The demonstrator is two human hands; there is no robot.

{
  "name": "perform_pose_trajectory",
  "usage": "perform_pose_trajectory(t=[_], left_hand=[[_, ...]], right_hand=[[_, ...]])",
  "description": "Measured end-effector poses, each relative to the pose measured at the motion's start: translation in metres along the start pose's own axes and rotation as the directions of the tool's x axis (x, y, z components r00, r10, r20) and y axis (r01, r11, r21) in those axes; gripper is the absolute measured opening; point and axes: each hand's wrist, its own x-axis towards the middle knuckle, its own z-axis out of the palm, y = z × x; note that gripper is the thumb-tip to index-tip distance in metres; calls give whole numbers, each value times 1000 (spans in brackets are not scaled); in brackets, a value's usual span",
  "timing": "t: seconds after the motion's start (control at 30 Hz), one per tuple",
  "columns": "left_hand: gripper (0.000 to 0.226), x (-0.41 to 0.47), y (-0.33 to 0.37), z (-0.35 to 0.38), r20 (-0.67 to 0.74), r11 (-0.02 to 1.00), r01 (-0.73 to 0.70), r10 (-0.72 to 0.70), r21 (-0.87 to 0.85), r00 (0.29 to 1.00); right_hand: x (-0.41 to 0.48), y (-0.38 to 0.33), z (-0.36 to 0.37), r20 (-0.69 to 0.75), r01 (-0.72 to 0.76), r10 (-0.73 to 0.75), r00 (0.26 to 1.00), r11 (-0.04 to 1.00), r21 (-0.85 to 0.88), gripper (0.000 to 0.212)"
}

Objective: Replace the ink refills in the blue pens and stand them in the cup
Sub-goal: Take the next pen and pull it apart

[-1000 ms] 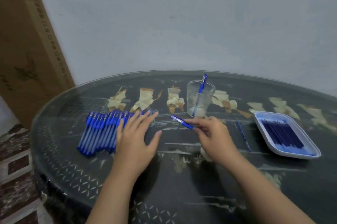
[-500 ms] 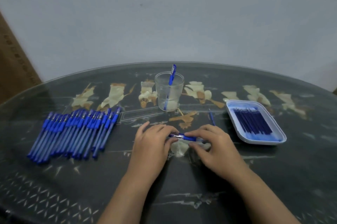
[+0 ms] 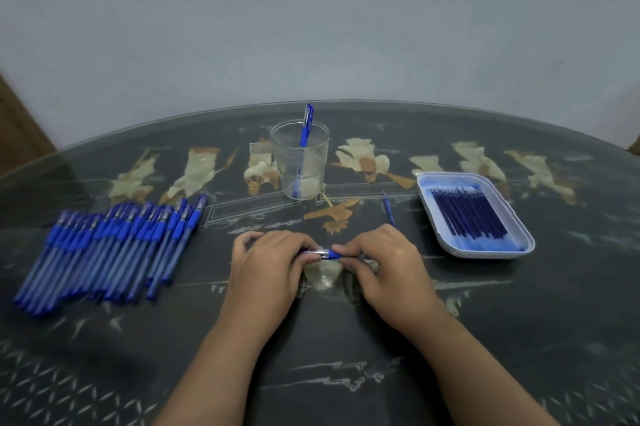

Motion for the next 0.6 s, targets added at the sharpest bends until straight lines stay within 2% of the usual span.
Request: perform_pose_trajectory(t=[0.23,0.33,0.5,0.6], left_hand=[[22,1,2,-1,12,997,78,-78,22,997],[16,3,-8,-6,-35,963,263,-265,-53,964],[10,2,-9,-9,-35,956,295,-294,11,955],[10,2,-10,-10,29,948,317,-317,6,948]], right_hand=[[1,0,1,-4,82,-82,997,996,-32,18],[0,9,-3,-108,32,-35,993,999,-31,10],[0,6,0,-75,53,-57,996,997,-59,5],[1,7,-4,-95,32,-39,995,997,-71,12]])
